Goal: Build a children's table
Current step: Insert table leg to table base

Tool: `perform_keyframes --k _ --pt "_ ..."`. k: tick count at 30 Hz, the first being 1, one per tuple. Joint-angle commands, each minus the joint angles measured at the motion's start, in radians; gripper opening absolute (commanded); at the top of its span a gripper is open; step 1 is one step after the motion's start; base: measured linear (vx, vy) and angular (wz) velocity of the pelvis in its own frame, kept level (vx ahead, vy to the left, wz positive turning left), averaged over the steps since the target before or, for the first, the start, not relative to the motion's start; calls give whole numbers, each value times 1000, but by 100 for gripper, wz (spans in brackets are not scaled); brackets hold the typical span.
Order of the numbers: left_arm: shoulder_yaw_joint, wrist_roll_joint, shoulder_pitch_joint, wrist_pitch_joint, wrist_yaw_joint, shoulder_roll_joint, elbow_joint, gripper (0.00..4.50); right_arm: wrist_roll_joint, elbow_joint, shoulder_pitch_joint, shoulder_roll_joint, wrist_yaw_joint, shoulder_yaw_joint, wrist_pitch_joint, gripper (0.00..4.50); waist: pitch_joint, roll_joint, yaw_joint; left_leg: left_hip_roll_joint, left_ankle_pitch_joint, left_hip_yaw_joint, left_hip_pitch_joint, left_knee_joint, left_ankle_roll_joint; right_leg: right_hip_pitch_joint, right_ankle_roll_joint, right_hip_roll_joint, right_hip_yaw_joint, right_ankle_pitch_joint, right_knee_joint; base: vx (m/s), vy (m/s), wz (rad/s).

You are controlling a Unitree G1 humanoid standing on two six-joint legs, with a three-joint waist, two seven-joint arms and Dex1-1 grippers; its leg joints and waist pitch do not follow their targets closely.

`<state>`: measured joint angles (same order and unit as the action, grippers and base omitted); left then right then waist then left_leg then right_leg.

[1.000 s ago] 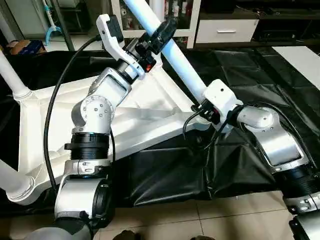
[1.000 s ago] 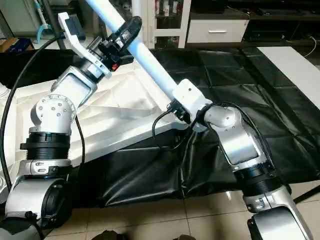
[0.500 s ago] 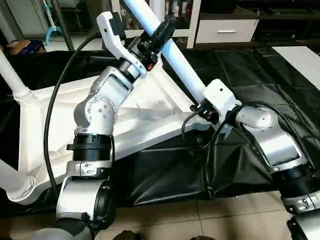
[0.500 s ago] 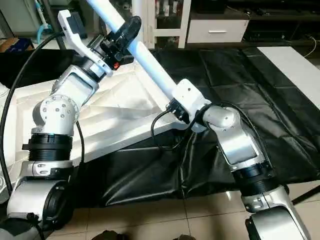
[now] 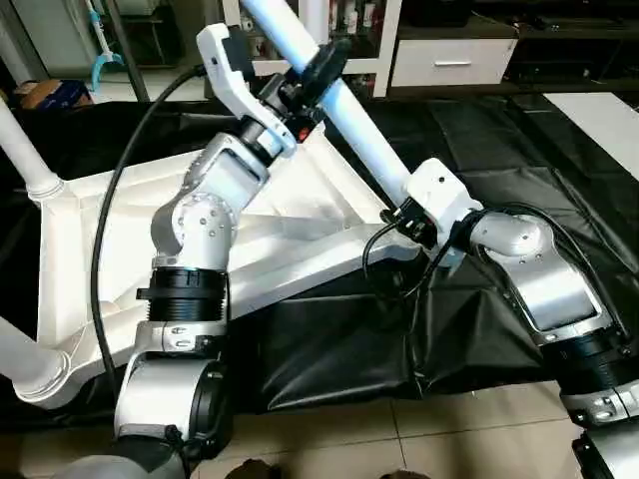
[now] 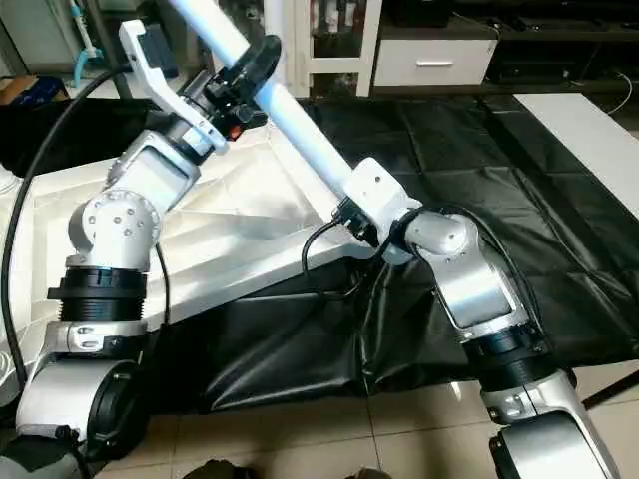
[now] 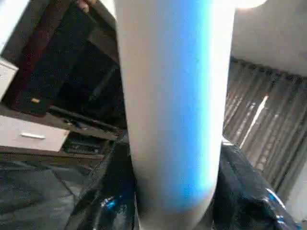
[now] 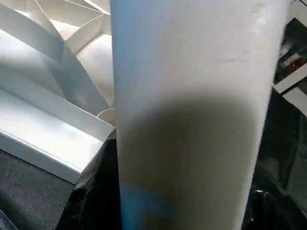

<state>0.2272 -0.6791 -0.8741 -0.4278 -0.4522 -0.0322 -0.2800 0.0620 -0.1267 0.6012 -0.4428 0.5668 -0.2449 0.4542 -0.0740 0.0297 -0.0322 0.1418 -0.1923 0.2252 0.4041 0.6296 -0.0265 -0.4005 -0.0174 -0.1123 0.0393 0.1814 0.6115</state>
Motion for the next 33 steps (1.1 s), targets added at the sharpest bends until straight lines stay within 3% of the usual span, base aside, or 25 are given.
perform_keyframes --k 1,10,13,17,24,28,31,33 --pt "-2 10 -3 2 8 -8 2 167 2 3 25 3 -5 23 -8 183 94 0 1 76 -134 -47 -41 -74 -36 48 -262 -37 -27 18 -50 0 0 0" --pt "9 8 -13 15 9 -11 -5 159 -7 -6 30 17 -10 32 -33 183 94 0 2 75 -127 -47 -40 -74 -37 48 -262 -36 -27 6 -49 0 0 0" --pt "8 17 -18 32 7 -14 -5 159 -22 5 28 24 -7 43 -81 253 95 2 2 76 -139 -47 -41 -74 -36 47 -261 -36 -27 13 -50 0 0 0" --pt "12 27 -28 50 16 -18 -5 157 -22 32 26 32 -36 62 -114 285 94 4 2 76 -139 -47 -43 -75 -35 46 -254 -35 -26 9 -49 0 0 0" --pt "17 115 -63 127 108 -43 -46 154 54 105 -14 19 -160 94 -281 341 92 5 5 75 -157 -49 -41 -78 -18 45 -227 -34 -27 29 -51 0 0 0" --pt "71 122 -109 161 185 -65 -99 154 44 190 -100 21 -176 122 -336 373 94 5 3 73 -177 -51 -41 -80 -16 47 -213 -33 -26 36 -53 0 0 0" --pt "145 53 -176 128 217 -95 -132 154 27 281 -246 5 -133 82 -330 390 93 9 0 74 -192 -50 -44 -80 -20 43 -219 -32 -26 36 -54 0 0 0" --pt "166 29 -201 116 231 -101 -135 154 39 306 -294 -5 -129 61 -328 393 85 9 1 75 -212 -53 -40 -84 -20 41 -226 -33 -25 46 -56 0 0 0"
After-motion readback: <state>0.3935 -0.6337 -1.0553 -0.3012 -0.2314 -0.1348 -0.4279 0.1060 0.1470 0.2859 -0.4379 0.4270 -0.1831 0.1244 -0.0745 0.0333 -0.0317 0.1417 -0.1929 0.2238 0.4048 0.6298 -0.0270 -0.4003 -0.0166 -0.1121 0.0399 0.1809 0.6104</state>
